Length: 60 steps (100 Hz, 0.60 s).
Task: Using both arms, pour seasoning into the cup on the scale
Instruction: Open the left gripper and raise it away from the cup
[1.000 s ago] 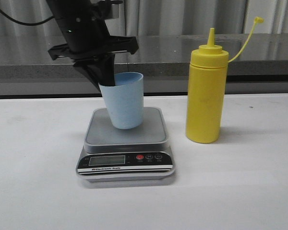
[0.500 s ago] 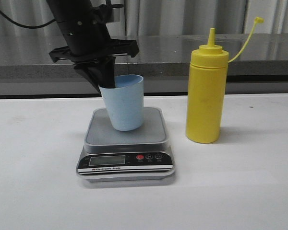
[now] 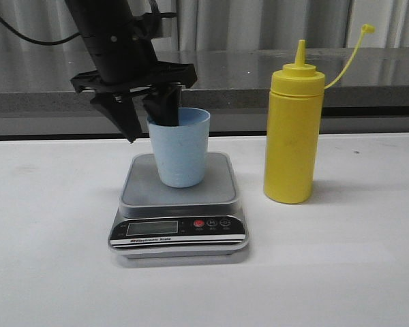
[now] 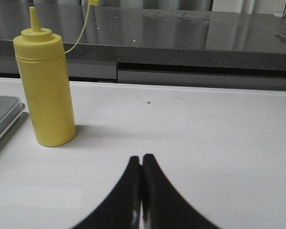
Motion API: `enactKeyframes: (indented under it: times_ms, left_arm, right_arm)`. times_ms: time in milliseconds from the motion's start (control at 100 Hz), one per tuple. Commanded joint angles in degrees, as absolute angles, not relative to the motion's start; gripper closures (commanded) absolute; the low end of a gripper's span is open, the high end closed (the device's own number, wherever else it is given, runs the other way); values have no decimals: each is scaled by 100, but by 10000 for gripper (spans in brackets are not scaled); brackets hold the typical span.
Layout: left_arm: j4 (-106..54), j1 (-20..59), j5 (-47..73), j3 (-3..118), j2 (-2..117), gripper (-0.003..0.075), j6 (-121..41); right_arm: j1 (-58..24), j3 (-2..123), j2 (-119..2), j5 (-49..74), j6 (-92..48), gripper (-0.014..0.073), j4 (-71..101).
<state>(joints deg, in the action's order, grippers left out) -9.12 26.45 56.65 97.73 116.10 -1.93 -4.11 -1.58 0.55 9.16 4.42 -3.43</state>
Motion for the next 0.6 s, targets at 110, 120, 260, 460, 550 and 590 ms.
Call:
enactKeyframes:
  times_ms: [110, 120, 260, 460, 550, 590]
  left_arm:
    - [-975, 2696, 5639, 9946, 11155, 145, -206]
    - [-975, 2696, 5639, 9946, 11133, 145, -206]
    - [-975, 2696, 5639, 9946, 10834, 145, -206]
    - [-791, 2696, 5563, 9946, 10219, 145, -216]
    - [-516, 2696, 5429, 9946, 9914, 145, -216]
    - [-416, 2684, 5398, 9946, 9797, 145, -216]
  right_arm:
    - [-384, -33, 172, 440, 428, 660, -418]
    - [-384, -33, 172, 440, 428, 660, -418]
    - [-384, -33, 172, 440, 428, 660, -418]
    - [-384, -33, 172, 440, 428, 660, -418]
    - [-384, -33, 172, 440, 428, 660, -418]
    - [-384, -33, 172, 440, 428, 660, -418]
